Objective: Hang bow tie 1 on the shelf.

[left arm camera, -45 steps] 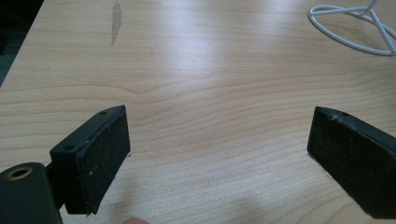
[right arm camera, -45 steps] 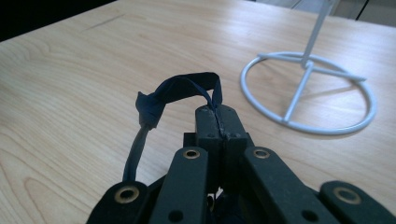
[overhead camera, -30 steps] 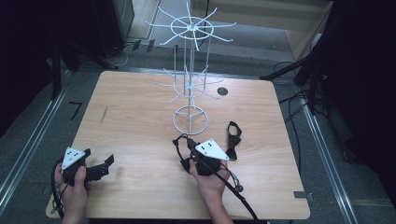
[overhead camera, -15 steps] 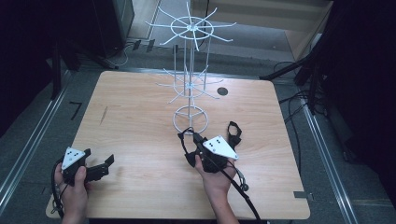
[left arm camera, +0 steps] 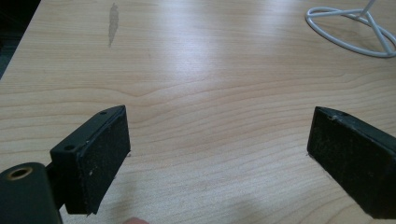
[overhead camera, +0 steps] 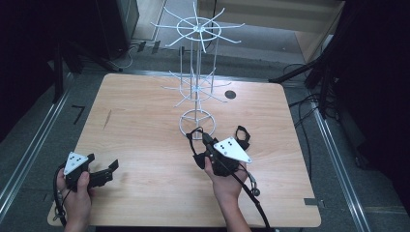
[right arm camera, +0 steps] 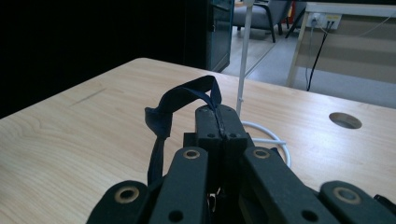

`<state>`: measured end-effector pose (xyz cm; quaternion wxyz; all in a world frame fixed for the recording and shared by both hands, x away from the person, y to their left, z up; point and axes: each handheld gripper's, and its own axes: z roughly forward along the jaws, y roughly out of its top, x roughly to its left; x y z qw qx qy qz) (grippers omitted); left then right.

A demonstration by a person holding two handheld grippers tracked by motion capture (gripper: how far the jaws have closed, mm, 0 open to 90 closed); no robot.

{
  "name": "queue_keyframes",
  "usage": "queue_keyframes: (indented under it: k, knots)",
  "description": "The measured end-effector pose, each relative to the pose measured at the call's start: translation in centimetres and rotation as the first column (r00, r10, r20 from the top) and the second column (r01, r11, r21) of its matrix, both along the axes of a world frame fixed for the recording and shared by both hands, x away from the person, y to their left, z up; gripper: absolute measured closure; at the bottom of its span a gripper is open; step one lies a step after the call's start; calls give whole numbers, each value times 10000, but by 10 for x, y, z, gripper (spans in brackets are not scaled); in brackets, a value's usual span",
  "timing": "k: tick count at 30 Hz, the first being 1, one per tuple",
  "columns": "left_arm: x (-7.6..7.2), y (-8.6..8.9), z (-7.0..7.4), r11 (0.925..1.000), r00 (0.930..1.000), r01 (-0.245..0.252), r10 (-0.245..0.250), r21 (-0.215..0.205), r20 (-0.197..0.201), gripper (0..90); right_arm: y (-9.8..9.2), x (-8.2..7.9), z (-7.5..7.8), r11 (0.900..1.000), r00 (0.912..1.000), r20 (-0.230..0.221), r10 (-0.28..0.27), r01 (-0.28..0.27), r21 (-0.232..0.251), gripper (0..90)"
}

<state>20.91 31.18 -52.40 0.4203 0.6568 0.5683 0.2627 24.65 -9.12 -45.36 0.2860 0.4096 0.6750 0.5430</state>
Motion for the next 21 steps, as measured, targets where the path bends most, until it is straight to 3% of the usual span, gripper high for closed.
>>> queue_keyframes:
  k: [21]
  knots:
    - [-2,0,0,9999,9998,67,-65,-133,170,69,-9,0,10,9999,9998,201,0,-3,124,900]
